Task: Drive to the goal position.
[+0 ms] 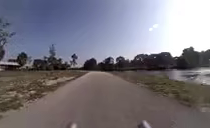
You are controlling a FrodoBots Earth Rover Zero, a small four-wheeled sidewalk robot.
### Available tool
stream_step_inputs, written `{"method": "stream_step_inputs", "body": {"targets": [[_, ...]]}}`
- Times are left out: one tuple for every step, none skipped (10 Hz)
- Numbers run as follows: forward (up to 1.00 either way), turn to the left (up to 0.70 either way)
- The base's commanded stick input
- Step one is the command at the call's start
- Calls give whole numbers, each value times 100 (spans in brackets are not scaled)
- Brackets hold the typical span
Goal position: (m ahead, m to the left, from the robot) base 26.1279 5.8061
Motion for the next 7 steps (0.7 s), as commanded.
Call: {"method": "stream_step_inputs", "body": {"targets": [[100,-1],[100,-3],[100,-4],[100,-3],[100,-3],[100,-3],[100,-3]]}}
